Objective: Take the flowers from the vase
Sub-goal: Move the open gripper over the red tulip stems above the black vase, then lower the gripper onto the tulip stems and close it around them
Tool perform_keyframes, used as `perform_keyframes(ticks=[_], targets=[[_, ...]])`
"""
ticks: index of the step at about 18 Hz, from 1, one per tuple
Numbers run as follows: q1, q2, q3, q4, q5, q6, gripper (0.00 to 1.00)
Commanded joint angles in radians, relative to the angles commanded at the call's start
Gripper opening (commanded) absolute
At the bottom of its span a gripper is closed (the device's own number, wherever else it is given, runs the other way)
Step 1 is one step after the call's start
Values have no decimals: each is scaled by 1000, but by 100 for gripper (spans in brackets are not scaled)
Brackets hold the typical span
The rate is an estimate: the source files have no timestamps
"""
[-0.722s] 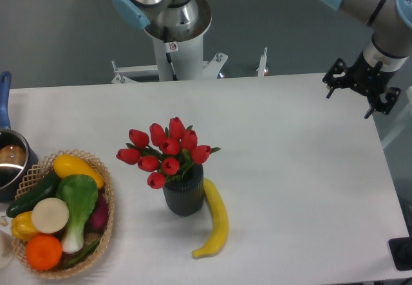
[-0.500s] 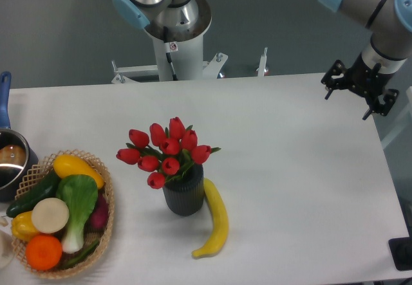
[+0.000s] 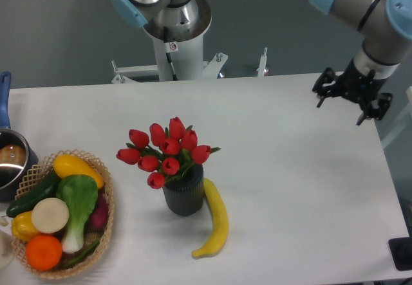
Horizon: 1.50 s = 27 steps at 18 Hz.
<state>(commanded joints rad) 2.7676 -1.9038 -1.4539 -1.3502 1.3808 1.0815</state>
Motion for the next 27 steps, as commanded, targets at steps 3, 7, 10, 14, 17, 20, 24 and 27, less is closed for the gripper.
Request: perform_keyframes(ticks=[3,7,10,14,17,20,24,27], targets=[[-32,92,-132,205,-54,-8,100],[-62,201,-287,261,-156,5,100],[-85,287,-381,313,-209,12,100],[-108,315,-436,393,-238,17,100],[-156,273,-430,394,-249,26,100],[-184,233,-418,405,-316,67,100],[-181,235,-425,408,-446,106,100],[-180,233,-425,408,-535,107,100]])
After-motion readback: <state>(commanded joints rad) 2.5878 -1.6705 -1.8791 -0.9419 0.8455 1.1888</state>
